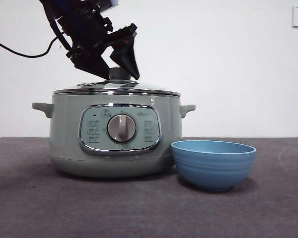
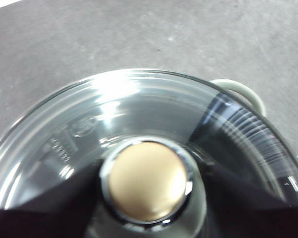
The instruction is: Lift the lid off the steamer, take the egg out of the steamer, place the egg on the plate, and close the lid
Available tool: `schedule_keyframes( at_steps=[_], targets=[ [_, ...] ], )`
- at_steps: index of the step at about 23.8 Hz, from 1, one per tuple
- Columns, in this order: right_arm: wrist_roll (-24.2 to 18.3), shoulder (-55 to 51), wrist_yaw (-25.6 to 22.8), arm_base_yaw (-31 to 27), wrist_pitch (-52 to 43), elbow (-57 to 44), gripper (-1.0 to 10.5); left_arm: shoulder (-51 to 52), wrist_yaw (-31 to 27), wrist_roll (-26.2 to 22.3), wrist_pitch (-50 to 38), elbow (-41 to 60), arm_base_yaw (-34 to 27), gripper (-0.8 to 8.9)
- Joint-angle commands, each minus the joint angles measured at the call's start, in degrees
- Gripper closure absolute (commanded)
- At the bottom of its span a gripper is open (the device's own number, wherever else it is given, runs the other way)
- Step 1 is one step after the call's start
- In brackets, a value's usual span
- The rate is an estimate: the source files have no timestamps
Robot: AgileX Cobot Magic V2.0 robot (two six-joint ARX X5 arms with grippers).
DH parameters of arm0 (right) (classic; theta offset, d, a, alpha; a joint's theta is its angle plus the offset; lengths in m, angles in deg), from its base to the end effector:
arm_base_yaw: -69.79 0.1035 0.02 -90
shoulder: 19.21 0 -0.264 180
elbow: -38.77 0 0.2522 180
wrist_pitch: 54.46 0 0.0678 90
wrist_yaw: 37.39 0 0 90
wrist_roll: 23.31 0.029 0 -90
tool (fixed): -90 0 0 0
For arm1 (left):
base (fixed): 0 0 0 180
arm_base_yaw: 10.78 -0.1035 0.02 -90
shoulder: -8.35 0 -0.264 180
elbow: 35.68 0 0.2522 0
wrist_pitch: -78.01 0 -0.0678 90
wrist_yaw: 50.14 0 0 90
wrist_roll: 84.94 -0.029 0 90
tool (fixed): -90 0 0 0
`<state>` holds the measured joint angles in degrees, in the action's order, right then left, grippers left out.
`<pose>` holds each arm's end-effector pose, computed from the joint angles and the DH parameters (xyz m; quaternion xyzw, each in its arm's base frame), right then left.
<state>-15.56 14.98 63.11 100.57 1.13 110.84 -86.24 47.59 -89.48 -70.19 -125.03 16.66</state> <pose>0.0767 0.0518 0.3774 0.0354 0.1747 0.3373 0.9244 0.3260 -0.1737 0.2855 0.0901 0.3014 -0.2986 0.9010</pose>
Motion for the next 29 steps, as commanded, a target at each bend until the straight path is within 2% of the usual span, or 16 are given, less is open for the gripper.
schedule_keyframes(
  at_steps=[1, 9, 15, 22, 25, 29],
  targets=[
    [0.35, -0.13, 0.07, 0.13, 0.13, 0.07, 5.6, -1.46, 0.07, 0.24, 3.48, 1.40, -0.17, 3.39],
    [0.35, -0.13, 0.07, 0.13, 0.72, 0.07, 5.6, 3.41, -0.02, 0.26, 3.76, 1.29, -0.17, 3.39],
    [0.33, -0.13, 0.09, 0.13, 1.05, 0.07, 5.6, 11.63, -0.07, 0.24, 7.89, 1.29, -0.17, 3.40],
    [0.13, -0.09, 0.55, 0.13, 6.91, 0.07, 5.6, 24.28, 0.37, 0.28, 20.72, 1.29, -0.15, 3.42],
    [0.15, -0.09, 3.50, 0.13, 10.21, 0.07, 5.6, 29.99, 0.57, 0.28, 28.02, 1.29, -0.15, 3.42],
    [0.13, -0.09, 8.04, 0.13, 12.96, 0.07, 5.6, 36.50, 3.56, 0.42, 36.76, 1.29, -0.15, 3.43]
  ],
)
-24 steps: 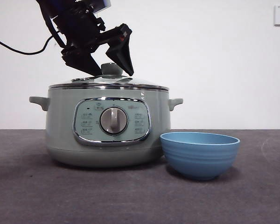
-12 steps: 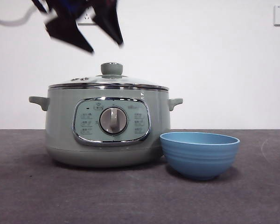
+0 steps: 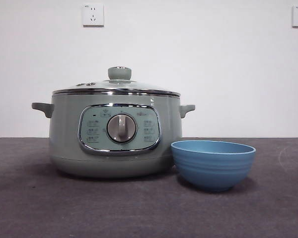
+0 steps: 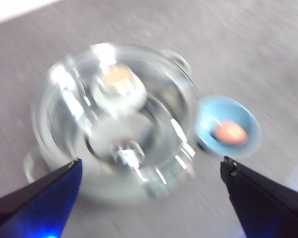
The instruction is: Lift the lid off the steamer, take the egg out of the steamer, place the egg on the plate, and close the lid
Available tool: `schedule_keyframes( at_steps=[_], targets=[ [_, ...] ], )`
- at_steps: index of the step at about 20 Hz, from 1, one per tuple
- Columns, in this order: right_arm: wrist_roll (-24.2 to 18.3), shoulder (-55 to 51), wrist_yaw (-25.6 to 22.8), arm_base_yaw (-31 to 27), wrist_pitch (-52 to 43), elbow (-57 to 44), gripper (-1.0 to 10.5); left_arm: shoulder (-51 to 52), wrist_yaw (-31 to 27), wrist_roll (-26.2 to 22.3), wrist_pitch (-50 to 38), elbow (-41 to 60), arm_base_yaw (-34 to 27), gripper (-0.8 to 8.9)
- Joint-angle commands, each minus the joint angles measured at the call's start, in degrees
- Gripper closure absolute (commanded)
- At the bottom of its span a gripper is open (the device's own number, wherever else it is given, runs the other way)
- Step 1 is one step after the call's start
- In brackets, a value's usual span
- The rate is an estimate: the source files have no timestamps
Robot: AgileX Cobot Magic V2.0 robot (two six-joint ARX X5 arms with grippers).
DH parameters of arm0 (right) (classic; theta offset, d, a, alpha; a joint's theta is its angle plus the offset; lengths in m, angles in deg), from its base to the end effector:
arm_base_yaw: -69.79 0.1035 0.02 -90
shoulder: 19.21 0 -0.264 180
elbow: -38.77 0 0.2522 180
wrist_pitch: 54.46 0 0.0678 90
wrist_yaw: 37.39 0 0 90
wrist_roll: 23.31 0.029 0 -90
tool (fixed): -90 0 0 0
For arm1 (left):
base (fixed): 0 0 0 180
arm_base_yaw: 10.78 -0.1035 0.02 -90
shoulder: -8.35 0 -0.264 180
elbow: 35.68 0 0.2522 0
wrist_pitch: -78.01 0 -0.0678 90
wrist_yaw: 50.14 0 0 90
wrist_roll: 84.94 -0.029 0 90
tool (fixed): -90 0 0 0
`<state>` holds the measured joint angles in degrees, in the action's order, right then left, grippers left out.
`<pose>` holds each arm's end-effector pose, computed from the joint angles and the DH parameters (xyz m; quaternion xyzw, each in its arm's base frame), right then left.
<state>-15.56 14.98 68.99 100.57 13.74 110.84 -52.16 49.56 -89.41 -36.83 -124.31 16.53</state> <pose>0.0673 0.0496 0.3584 0.0271 0.2850 0.3677 0.8848 0.1661 -0.0912 0.3941 0.0837 0.3019 -0.3130 0.8966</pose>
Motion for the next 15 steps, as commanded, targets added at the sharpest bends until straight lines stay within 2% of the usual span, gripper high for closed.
schedule_keyframes(
  at_steps=[1, 3, 10, 11, 12, 14, 15],
  targets=[
    [0.13, -0.09, 3.54, 0.13, 0.79, 0.07, 5.6, 3.80, 2.49, 0.35, 5.16, 0.57, -0.02, 3.43],
    [0.15, -0.09, 4.98, 0.13, 1.33, 0.07, 5.6, 6.08, 3.32, 0.35, 7.69, 0.57, -0.02, 3.43],
    [0.15, -0.09, 4.76, 0.13, 1.53, 0.07, 5.7, 9.77, 6.19, 0.35, 12.20, 0.57, -0.02, 3.57],
    [0.17, -0.09, 4.74, 0.13, 1.53, 0.07, 5.7, 9.84, 6.78, 0.35, 12.68, 0.57, -0.02, 3.98],
    [0.17, -0.09, 4.76, 0.13, 1.57, 0.07, 5.9, 9.84, 7.21, 0.35, 13.27, 0.57, -0.02, 4.86],
    [0.17, -0.09, 4.76, 0.13, 1.77, 0.07, 7.4, 9.81, 7.30, 0.35, 14.29, 0.57, -0.02, 7.02],
    [0.17, -0.09, 4.74, 0.13, 1.90, 0.07, 8.6, 9.81, 7.23, 0.33, 14.78, 0.57, -0.02, 8.18]
  ],
)
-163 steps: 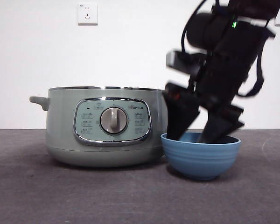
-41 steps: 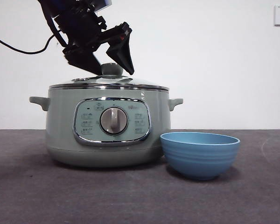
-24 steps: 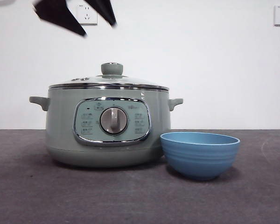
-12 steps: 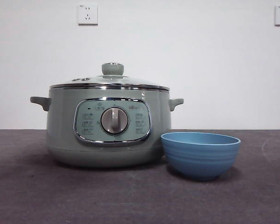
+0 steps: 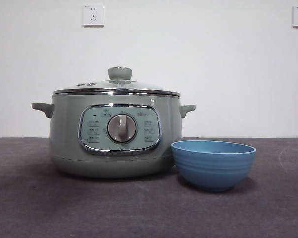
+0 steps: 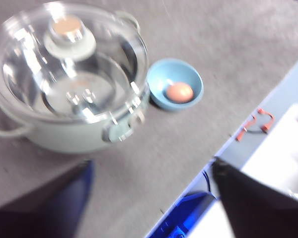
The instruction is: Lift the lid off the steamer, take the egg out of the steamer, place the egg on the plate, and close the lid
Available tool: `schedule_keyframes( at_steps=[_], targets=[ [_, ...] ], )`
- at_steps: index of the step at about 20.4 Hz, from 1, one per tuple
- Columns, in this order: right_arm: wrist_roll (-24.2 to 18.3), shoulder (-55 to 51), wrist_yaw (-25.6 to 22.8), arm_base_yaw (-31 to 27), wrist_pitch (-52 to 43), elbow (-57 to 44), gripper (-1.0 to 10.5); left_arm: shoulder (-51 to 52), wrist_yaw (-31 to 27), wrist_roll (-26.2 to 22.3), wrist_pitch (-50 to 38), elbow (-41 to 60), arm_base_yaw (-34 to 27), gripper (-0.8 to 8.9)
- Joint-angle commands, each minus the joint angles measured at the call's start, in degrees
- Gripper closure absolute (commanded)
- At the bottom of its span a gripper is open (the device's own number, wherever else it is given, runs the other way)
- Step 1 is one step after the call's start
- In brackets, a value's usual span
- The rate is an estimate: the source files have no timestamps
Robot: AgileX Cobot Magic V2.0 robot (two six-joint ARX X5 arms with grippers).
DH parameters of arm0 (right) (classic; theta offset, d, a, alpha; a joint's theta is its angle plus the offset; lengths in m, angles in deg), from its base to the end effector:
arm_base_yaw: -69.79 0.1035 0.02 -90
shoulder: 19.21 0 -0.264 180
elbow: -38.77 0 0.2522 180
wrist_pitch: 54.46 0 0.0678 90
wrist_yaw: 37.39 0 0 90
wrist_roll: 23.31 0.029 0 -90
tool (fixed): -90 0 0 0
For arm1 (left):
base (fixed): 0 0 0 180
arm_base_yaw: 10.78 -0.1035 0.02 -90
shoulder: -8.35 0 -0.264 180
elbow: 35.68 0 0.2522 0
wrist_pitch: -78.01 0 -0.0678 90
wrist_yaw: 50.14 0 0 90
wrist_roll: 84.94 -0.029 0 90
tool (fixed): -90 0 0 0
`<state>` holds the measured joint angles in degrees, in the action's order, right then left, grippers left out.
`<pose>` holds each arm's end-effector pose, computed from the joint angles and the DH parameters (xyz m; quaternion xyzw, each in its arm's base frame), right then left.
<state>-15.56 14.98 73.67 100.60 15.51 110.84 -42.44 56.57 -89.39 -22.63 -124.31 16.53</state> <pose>0.0643 0.0505 0.3563 0.0350 0.3032 0.4007 0.8639 0.1062 -0.0642 0.3994 0.0664 0.3391 -0.3639 0.8650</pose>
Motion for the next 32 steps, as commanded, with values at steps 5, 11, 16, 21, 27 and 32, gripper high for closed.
schedule_keyframes(
  at_steps=[5, 11, 16, 21, 27, 32],
  targets=[
    [0.13, -0.09, -0.02, 0.11, 1.42, 0.07, 9.5, 0.09, 0.28, 0.31, 0.57, 0.57, -0.02, 8.19],
    [0.15, -0.09, -0.35, 0.11, 1.40, 0.07, 9.5, 0.07, 0.07, 0.28, 0.48, 0.57, -0.02, 8.17],
    [0.15, -0.09, -0.37, 0.11, 1.42, 0.07, 9.5, 0.07, 0.07, 0.28, 0.48, 0.57, -0.02, 8.17],
    [0.15, -0.09, -0.37, 0.11, 1.42, 0.07, 9.5, -0.04, 0.02, 0.28, 0.46, 0.57, -0.02, 8.17],
    [0.15, -0.09, -0.37, 0.11, 1.42, 0.07, 9.5, -0.07, -0.07, 0.28, 0.46, 0.57, -0.02, 8.17],
    [0.15, -0.09, -0.37, 0.11, 1.42, 0.07, 9.5, -0.04, -1.90, -0.72, -4.31, 0.57, -0.26, 8.17]
  ],
)
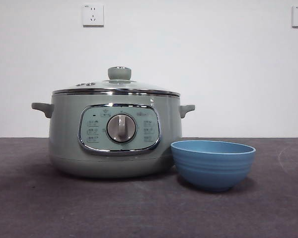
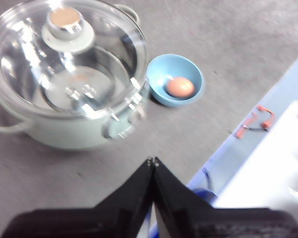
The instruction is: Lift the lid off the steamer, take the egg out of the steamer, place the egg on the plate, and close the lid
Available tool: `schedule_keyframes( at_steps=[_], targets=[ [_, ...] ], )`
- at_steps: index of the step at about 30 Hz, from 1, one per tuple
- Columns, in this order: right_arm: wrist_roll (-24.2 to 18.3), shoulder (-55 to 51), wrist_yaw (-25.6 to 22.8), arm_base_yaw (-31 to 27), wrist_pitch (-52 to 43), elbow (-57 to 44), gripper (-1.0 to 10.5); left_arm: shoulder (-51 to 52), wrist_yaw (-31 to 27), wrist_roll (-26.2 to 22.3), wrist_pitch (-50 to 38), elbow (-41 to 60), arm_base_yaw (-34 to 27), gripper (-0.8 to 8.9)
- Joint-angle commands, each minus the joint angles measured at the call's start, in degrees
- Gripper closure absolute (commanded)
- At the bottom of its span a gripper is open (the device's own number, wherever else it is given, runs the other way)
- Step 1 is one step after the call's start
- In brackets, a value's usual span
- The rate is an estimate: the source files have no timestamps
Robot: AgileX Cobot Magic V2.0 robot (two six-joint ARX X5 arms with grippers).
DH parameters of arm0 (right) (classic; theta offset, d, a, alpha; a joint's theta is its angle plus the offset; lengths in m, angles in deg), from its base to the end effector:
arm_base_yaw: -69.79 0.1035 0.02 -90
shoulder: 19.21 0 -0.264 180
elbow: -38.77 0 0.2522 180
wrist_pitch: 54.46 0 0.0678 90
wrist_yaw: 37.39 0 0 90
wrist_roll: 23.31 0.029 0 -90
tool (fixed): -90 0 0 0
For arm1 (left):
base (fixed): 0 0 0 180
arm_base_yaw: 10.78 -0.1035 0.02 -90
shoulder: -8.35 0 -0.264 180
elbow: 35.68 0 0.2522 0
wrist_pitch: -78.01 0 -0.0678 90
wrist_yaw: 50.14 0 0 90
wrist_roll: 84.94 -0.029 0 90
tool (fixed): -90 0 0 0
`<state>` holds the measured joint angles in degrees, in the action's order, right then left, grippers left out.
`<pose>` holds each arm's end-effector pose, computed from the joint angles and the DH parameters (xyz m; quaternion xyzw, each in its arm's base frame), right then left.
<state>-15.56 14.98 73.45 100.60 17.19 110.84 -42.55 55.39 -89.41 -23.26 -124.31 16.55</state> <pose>0.0631 0.0496 0.3540 0.0330 0.3169 0.3963 0.8611 0.1077 -0.0644 0.3999 0.0700 0.3347 -0.3556 0.8698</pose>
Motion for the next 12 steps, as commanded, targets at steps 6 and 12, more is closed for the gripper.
schedule_keyframes(
  at_steps=[6, 12],
  targets=[
    [0.15, -0.09, -0.15, 0.11, -0.24, 0.07, 9.5, 2.54, 0.31, -10.29, -23.50, 1.11, -8.48, 8.17],
    [0.15, -0.09, -0.15, 0.11, -0.24, 0.07, 9.5, 10.49, 5.53, -10.84, -45.81, 12.50, -19.61, 8.17]
  ],
)
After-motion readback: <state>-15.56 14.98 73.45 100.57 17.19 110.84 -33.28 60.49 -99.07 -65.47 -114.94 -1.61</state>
